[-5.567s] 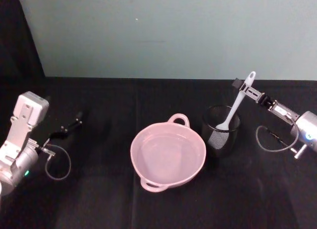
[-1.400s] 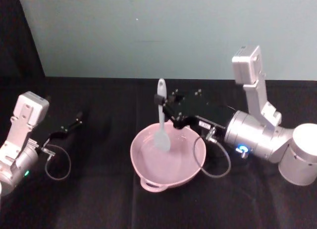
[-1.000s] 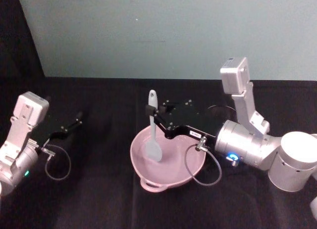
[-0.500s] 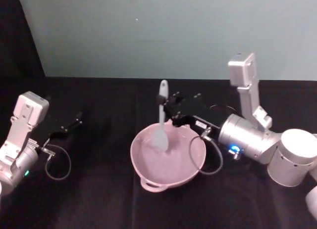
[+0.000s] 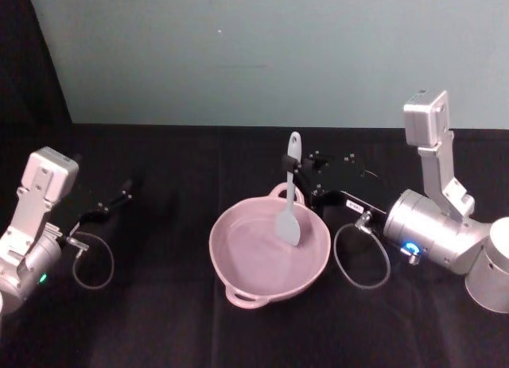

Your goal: Use the one hand to pick up the spoon and stir the clear water in the bowl.

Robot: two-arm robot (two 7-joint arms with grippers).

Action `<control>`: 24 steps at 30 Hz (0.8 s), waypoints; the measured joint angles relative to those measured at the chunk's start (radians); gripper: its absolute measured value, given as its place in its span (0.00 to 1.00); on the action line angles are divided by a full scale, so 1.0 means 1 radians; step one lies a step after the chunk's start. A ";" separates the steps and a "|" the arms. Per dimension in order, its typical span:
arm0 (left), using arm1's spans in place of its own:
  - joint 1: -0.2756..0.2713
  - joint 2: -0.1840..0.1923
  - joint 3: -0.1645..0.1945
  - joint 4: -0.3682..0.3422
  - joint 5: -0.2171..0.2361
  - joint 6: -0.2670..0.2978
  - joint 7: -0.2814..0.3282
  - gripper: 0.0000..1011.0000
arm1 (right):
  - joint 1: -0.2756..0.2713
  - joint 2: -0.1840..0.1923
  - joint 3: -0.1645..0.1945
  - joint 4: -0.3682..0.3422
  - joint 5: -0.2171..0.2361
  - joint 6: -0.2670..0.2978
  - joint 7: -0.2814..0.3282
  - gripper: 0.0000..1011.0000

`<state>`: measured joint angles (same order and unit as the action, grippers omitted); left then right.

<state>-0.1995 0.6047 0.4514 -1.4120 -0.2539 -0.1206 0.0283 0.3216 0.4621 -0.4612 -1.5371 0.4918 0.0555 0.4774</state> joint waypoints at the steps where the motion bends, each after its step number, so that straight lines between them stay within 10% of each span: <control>1: 0.000 0.000 0.000 0.000 0.000 0.000 0.000 0.99 | -0.011 0.008 0.001 -0.022 -0.002 0.003 0.001 0.11; 24: 0.000 0.000 0.000 0.000 0.000 0.000 0.000 0.99 | 0.010 -0.066 -0.087 -0.010 -0.036 -0.008 0.041 0.11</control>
<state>-0.1995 0.6047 0.4514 -1.4120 -0.2539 -0.1205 0.0283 0.3318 0.3966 -0.5478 -1.5472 0.4556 0.0477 0.5185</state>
